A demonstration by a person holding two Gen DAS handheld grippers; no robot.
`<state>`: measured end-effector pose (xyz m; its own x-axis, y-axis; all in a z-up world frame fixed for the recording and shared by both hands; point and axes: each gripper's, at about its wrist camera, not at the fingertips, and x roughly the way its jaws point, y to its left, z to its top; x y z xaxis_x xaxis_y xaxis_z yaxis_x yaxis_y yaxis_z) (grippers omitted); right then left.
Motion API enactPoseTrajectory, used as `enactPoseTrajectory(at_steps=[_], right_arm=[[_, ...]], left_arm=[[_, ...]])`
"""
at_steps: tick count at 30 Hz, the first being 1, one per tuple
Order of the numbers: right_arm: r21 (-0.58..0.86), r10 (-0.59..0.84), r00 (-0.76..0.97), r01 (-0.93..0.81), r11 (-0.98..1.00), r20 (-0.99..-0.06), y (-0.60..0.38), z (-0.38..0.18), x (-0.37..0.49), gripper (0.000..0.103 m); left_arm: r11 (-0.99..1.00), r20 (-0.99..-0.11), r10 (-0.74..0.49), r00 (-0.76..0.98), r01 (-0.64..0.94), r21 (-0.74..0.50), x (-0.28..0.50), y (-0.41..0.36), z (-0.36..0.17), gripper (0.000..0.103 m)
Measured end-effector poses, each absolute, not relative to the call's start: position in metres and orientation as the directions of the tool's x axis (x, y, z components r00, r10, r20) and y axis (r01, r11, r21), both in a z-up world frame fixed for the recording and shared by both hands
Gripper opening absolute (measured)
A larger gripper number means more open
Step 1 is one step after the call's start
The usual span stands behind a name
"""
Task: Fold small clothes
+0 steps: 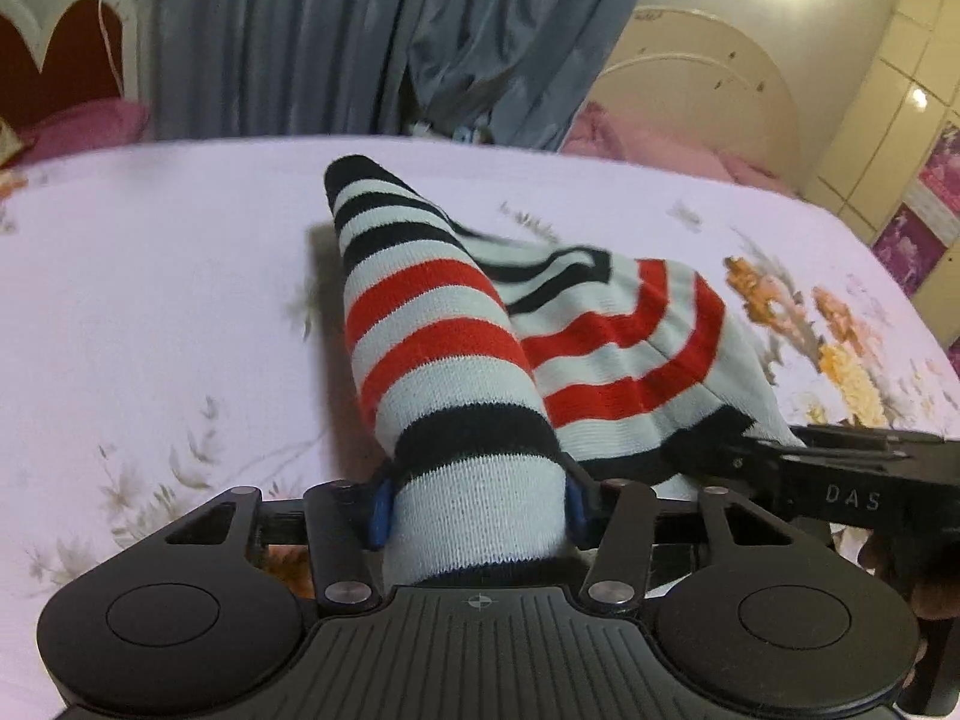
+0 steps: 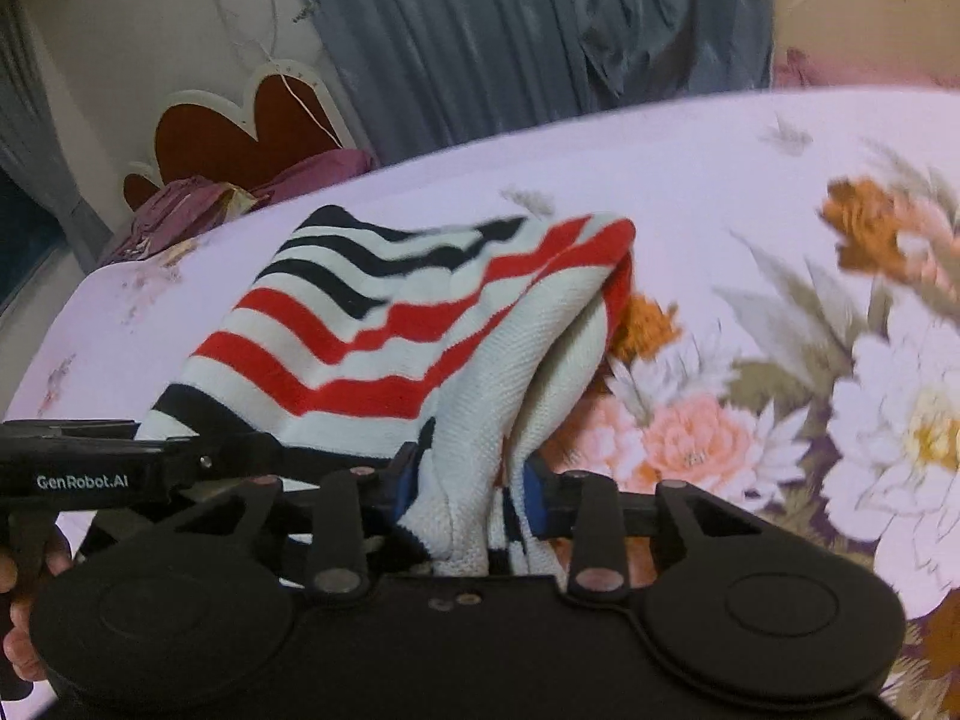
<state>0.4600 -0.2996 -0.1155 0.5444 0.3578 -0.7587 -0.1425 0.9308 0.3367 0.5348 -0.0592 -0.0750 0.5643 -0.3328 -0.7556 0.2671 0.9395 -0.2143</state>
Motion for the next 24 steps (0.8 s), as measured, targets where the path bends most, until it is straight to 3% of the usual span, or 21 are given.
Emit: enactPoseTrajectory(at_steps=[12, 24], right_arm=[[0.274, 0.388, 0.564, -0.28, 0.92, -0.729, -0.188, -0.072, 0.45, 0.033], [0.281, 0.428, 0.502, -0.344, 0.896, -0.751, -0.062, -0.078, 0.44, 0.033]], left_arm=[[0.958, -0.723, -0.287, 0.628, 0.208, -0.199, 0.504, 0.061, -0.037, 0.051], [0.969, -0.743, -0.243, 0.624, 0.118, -0.217, 0.471, 0.186, -0.064, 0.051]])
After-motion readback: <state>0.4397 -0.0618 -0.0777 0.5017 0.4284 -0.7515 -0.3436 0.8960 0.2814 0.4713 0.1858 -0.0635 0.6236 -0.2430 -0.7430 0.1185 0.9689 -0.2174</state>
